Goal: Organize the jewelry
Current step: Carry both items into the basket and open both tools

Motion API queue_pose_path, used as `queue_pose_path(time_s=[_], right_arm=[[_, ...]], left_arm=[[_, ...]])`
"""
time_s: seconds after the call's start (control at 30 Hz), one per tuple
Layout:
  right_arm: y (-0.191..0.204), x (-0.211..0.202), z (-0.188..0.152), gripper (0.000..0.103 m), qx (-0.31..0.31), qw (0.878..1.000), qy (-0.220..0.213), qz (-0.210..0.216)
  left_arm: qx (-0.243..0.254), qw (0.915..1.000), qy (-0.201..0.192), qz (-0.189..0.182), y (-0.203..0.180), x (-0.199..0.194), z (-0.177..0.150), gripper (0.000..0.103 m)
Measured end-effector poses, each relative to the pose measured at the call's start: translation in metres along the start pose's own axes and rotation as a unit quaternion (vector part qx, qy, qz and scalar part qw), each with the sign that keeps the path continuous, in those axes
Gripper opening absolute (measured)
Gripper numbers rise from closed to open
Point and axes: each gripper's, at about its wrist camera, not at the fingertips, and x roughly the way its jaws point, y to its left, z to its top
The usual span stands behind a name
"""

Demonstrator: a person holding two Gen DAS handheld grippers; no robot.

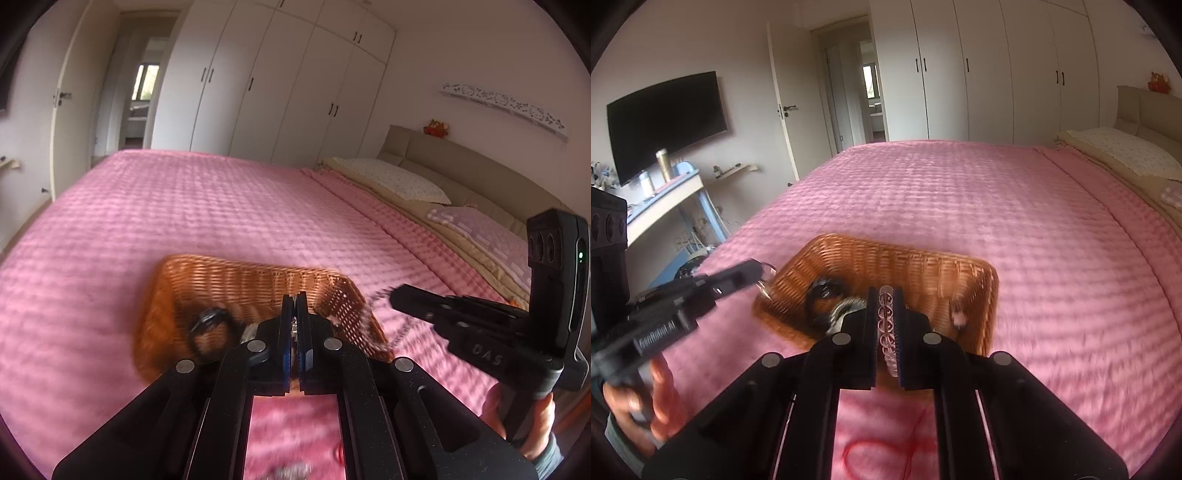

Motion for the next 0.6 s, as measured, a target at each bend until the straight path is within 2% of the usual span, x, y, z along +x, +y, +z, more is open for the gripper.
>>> queue_pose_path(time_s=[0.1, 0.27, 0.6], right_arm=[[-0.014, 0.041, 0.004, 0.006, 0.021, 0.999, 0.025, 0.014], [-0.030, 0.087, -0.002, 0.006, 0.036, 0.998, 0.054, 0.000], [-0.046, 0.105, -0.016, 0.007, 0.049, 0.995, 0.083, -0.023]], left_arm=[[-0.006, 0.9999, 0.016, 0.002, 0.006, 0.034, -0.002, 0.000], [-0.008, 0.9992, 0.039, 0.005, 0.016, 0.075, -0.011, 0.000], [0.001, 0.9970, 0.077, 0.013, 0.018, 0.099, -0.025, 0.001]])
